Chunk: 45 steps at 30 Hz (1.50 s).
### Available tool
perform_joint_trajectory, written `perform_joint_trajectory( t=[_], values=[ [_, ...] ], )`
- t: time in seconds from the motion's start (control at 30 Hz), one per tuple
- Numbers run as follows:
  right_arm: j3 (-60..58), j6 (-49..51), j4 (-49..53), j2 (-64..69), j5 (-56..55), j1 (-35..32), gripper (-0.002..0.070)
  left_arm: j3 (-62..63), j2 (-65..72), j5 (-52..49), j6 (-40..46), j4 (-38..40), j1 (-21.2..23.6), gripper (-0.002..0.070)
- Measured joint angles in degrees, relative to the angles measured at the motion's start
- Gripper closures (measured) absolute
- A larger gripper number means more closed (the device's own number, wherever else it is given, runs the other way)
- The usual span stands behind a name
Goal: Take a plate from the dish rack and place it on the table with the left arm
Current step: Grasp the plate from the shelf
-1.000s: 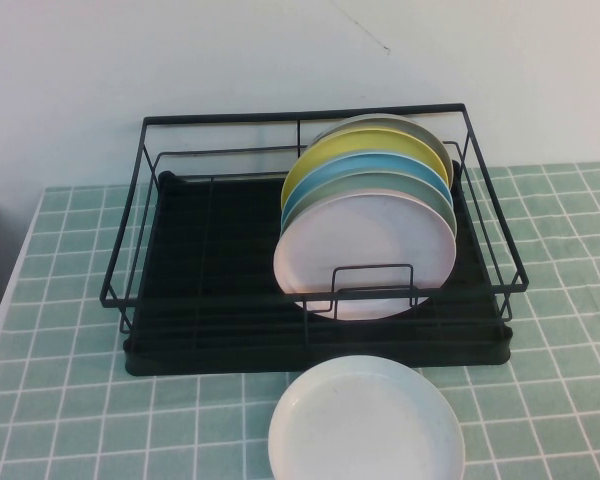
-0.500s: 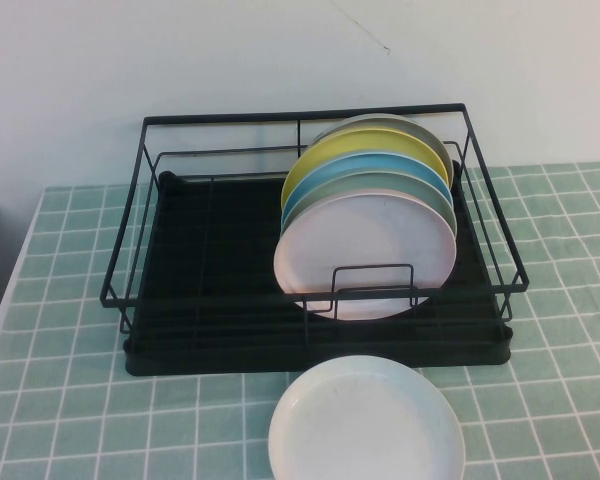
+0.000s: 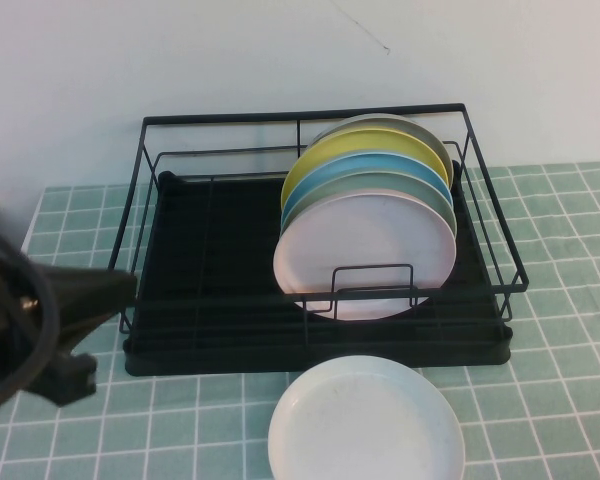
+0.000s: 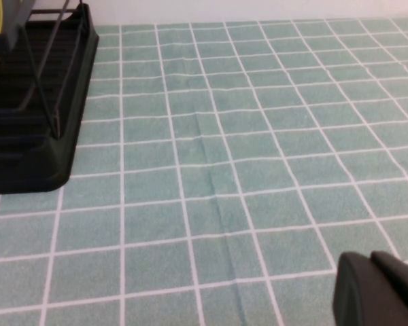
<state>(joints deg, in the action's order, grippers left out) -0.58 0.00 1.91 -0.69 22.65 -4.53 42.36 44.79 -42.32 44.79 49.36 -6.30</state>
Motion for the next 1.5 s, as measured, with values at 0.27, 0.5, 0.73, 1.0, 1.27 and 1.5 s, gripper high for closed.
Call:
perform_joint_trajectory(
  t=[0.27, 0.5, 0.73, 1.0, 1.27, 1.5],
  values=[
    [0.0, 0.0, 0.0, 0.0, 0.0, 0.0, 0.0678, 13.1, 16.9, 0.3, 10.3, 5.4, -3.7, 0.0597],
    [0.0, 0.0, 0.0, 0.0, 0.0, 0.0, 0.0678, 22.1, 29.6, 0.4, 21.8, 4.3, -8.0, 0.0347],
    [0.0, 0.0, -0.1, 0.0, 0.0, 0.0, 0.0678, 23.8, 40.3, 3.9, 29.9, 6.9, -8.6, 0.0286],
    [0.0, 0.0, -0.1, 0.0, 0.0, 0.0, 0.0678, 23.8, 48.8, 5.7, 48.2, 16.5, -9.1, 0.0281],
    [0.0, 0.0, -0.1, 0.0, 0.0, 0.0, 0.0678, 23.8, 53.4, 8.3, 57.0, 24.4, -11.3, 0.0281],
    [0.0, 0.0, -0.1, 0.0, 0.0, 0.0, 0.0678, 23.8, 55.0, 11.7, 61.1, 28.8, -13.2, 0.0281]
  ],
)
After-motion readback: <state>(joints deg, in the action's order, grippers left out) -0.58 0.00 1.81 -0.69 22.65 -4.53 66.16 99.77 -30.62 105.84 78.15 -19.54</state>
